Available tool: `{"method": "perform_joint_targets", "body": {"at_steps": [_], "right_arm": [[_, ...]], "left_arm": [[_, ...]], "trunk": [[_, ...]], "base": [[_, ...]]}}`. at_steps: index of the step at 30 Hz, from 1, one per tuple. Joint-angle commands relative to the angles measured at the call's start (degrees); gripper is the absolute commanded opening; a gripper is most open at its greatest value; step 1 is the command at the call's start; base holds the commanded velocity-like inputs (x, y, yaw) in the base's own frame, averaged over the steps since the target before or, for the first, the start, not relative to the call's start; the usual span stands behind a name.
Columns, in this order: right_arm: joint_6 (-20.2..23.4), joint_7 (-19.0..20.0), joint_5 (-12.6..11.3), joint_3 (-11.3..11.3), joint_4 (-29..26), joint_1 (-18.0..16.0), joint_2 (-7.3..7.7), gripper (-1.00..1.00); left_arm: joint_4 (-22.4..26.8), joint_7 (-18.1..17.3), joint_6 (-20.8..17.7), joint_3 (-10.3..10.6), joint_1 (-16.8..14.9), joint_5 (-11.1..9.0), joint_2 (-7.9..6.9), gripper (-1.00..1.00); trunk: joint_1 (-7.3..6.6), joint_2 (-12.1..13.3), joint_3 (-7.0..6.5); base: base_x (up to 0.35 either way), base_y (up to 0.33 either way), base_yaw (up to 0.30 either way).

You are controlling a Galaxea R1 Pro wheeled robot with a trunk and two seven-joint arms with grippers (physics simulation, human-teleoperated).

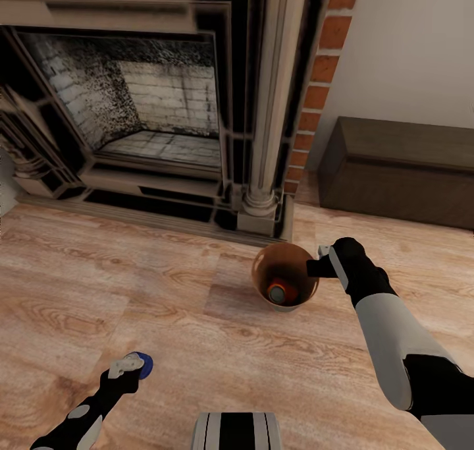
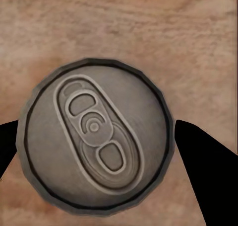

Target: Put the three can of soda from the living room inside the tash can in the kitchen.

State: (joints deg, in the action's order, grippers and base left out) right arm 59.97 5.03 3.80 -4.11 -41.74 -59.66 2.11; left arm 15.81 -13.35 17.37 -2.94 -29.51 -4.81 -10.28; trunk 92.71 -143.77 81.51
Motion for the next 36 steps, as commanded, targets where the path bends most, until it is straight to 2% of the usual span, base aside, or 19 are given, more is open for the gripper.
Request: {"method": "perform_joint_targets", "body": {"at_steps": [1,21,29,36], "right_arm": [[0.0,0.4,-1.3,0.0,0.0,0.0,-0.04,-1.00],[0.0,0.5,-1.9,-0.1,0.4,0.1,-0.20,-1.00],[0.0,0.8,-2.3,-0.2,0.7,0.8,-0.24,-1.00],[0.0,0.9,-2.3,-0.2,0.9,2.4,-0.26,-1.00]], "left_arm": [[0.0,0.0,-0.1,0.0,0.0,0.1,0.00,-1.00],[0.0,-0.2,-0.4,0.2,0.0,0.1,-0.03,-1.00],[-0.1,-4.7,-0.5,0.1,0.0,-0.1,-0.01,-1.00],[0.0,-5.4,-0.5,-0.1,0.0,-0.1,0.00,-1.00]], "trunk": [[-0.03,0.0,-0.23],[-0.54,0.3,-4.66],[-0.75,0.4,-6.44],[-0.93,0.5,-7.99]], "base": [[0.000,0.000,0.000],[0.000,0.000,0.000],[0.000,0.000,0.000],[0.000,0.000,0.000]]}}
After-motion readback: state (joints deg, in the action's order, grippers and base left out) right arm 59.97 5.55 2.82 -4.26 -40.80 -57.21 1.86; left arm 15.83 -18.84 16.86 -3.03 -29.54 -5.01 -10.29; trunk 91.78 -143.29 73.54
